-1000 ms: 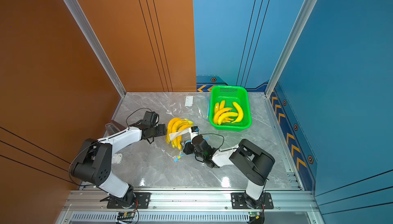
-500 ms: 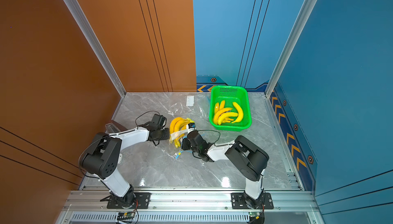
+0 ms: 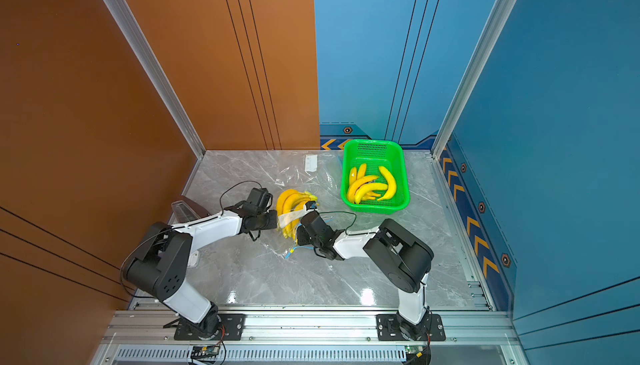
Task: Open the zip-top bag and take out the banana
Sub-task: Pick up the banana from the zipper food storage bag.
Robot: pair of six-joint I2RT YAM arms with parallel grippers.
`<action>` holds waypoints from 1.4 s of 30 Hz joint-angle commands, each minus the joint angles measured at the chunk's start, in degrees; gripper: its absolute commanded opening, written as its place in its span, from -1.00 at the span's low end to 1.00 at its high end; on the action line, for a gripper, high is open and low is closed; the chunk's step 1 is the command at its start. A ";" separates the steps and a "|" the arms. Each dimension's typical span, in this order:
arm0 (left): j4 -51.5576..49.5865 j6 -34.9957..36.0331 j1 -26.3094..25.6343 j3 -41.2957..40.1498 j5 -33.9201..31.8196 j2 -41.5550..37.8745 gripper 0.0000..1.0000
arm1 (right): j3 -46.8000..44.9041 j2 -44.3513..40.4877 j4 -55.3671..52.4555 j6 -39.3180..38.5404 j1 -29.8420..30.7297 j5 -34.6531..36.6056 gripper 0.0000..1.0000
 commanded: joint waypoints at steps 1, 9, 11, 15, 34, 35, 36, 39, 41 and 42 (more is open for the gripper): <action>-0.45 0.32 -0.36 -0.48 -0.80 -0.09 -0.90 | 2.15 2.35 -5.05 -2.78 1.17 0.25 -0.18; 2.57 -0.96 -2.70 -1.48 -0.30 1.41 -1.00 | 4.06 1.66 -4.62 -4.57 3.31 -0.84 0.02; 3.00 -1.28 -3.28 -2.08 -0.10 1.24 -1.00 | 5.36 2.50 -5.28 -4.61 3.22 -0.67 0.03; 3.66 -1.79 -3.41 -3.72 -0.91 -0.43 -1.00 | 9.75 5.16 -12.89 -3.51 3.17 5.15 -0.05; 4.14 -1.79 -1.98 -4.23 -0.09 -2.11 -1.00 | 15.86 10.17 -23.72 -3.28 3.20 12.32 0.01; 4.18 -1.77 -1.98 -4.34 -0.23 -2.16 -1.00 | 15.73 10.43 -23.37 -2.96 3.01 11.79 -0.03; 4.12 -1.71 -1.90 -4.49 -0.46 -2.17 -1.00 | 15.01 10.17 -22.51 -2.75 2.85 11.49 -0.08; 4.11 -1.45 -1.44 -4.82 -1.00 -2.18 -1.00 | 13.73 8.06 -22.03 -2.87 2.97 11.69 -0.29; 4.11 -1.58 -0.66 -4.93 -1.86 -2.18 -1.00 | 12.92 6.01 -22.44 -3.27 3.34 12.51 -0.44; 4.06 -1.70 0.04 -5.07 -2.02 -2.23 -1.00 | 12.37 4.71 -22.70 -3.62 3.73 13.12 -0.49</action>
